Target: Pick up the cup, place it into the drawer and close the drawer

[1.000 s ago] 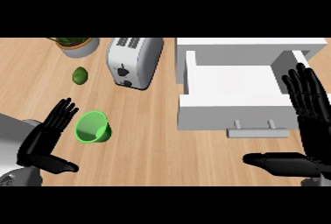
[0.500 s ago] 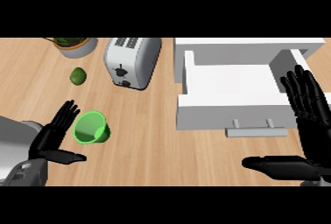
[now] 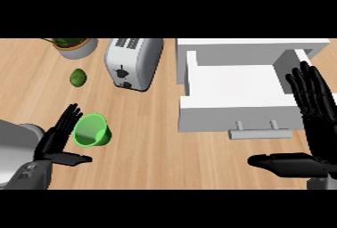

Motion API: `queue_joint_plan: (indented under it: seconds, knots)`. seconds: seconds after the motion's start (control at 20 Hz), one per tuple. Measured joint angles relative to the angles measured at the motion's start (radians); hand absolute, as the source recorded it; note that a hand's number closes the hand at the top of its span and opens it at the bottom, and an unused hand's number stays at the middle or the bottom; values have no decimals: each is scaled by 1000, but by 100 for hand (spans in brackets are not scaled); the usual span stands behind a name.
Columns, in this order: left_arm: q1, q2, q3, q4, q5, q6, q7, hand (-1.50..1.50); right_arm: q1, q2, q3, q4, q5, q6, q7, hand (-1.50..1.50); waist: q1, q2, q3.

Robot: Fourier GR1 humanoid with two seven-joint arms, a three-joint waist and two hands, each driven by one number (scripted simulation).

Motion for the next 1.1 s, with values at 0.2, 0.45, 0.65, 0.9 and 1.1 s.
queue_joint_plan:
  seconds: [0.2,0.45,0.65,0.9,1.1]
  knots:
    - [-24,-7,-4,41,-11,16,-30,-150,-14,-5,-3,-6,-11,7,16,-150,-6,2,-1]
    - [-42,-21,-13,71,-22,24,-54,-150,-3,-3,-3,5,-9,14,-7,-150,-9,4,-1]
    - [-62,-23,-14,92,-25,23,-61,-150,3,-3,-8,16,-15,20,-16,-150,-12,5,-1]
    - [-84,-37,-7,107,-15,10,-58,-150,7,6,0,28,-12,22,-35,-150,-13,6,-2]
    - [-84,-56,-11,104,-11,-12,-57,-150,1,1,-2,19,-18,25,-15,-150,-14,5,-2]
